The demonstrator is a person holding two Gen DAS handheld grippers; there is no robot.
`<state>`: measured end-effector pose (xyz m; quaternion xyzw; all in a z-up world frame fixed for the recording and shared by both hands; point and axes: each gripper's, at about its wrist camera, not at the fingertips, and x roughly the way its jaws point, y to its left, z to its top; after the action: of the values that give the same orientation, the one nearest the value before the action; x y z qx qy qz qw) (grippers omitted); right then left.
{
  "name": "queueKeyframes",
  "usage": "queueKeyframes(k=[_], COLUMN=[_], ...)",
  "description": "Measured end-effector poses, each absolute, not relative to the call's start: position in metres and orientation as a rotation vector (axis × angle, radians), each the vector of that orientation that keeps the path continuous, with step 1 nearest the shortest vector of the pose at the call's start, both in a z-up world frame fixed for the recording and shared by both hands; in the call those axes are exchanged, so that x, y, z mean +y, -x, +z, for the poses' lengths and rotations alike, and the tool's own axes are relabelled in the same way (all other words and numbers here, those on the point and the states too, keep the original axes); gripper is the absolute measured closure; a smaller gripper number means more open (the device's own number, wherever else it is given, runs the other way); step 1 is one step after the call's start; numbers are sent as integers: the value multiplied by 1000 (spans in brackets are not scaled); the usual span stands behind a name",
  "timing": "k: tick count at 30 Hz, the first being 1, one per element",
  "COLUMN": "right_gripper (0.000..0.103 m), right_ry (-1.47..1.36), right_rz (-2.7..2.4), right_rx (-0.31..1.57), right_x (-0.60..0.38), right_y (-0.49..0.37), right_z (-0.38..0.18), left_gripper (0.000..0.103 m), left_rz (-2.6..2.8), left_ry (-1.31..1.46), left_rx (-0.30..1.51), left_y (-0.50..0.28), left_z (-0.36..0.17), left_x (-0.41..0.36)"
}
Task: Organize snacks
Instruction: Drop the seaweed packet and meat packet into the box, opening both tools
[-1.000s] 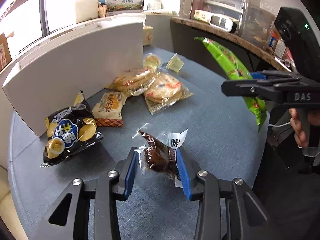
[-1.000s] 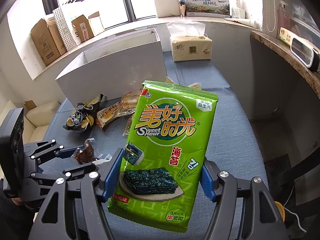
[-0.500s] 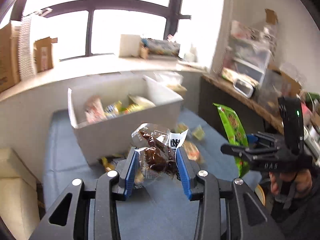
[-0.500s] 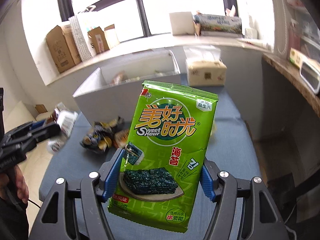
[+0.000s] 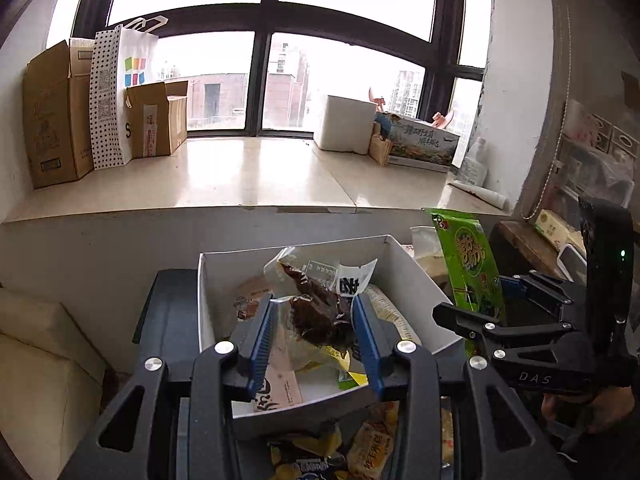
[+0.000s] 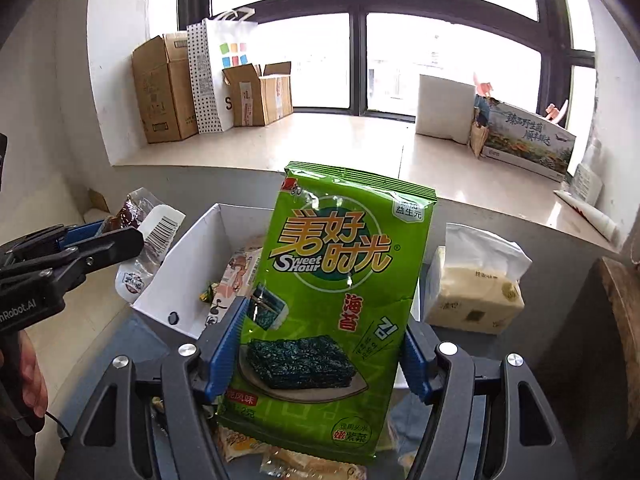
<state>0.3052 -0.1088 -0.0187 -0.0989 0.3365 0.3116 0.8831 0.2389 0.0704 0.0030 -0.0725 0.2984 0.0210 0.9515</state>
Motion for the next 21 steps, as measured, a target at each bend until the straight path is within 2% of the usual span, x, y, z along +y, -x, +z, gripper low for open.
queueKeyframes(k=[2, 3, 4, 6, 7, 8, 9, 10, 11, 12, 21], right_gripper=[30, 30, 29, 21, 16, 8, 7, 7, 6, 0, 0], right_ry=[198, 189, 189, 200, 216, 229, 233, 234, 233, 229, 115], right_rz=[652, 651, 648, 647, 636, 608, 598, 594, 576, 566, 560], right_rx=[734, 753, 765, 777, 788, 803, 815, 813, 801, 794, 763], right_x=[-100, -98, -95, -92, -90, -87, -85, -85, -86, -87, -107], right_y=[-328, -338, -346, -357, -362, -367, -370, -370, -370, -370, -365], right_z=[-23, -25, -28, -34, -38, -42, -46, -47, -47, -47, -37], left_gripper=[61, 69, 69, 67, 56, 51, 39, 19, 10, 0, 0], left_rz=[56, 60, 72, 102, 106, 103, 106, 104, 105, 107, 84], left_ry=[128, 132, 129, 126, 117, 113, 114, 113, 108, 96, 63], left_rx=[635, 646, 660, 677, 689, 698, 707, 722, 723, 708, 702], left_y=[-257, -264, -271, -282, -284, -286, -287, -287, -286, -284, -267], left_z=[-7, -12, -17, -25, -29, -32, -35, -38, -40, -40, -35], left_x=[75, 78, 81, 86, 87, 88, 91, 92, 92, 91, 81])
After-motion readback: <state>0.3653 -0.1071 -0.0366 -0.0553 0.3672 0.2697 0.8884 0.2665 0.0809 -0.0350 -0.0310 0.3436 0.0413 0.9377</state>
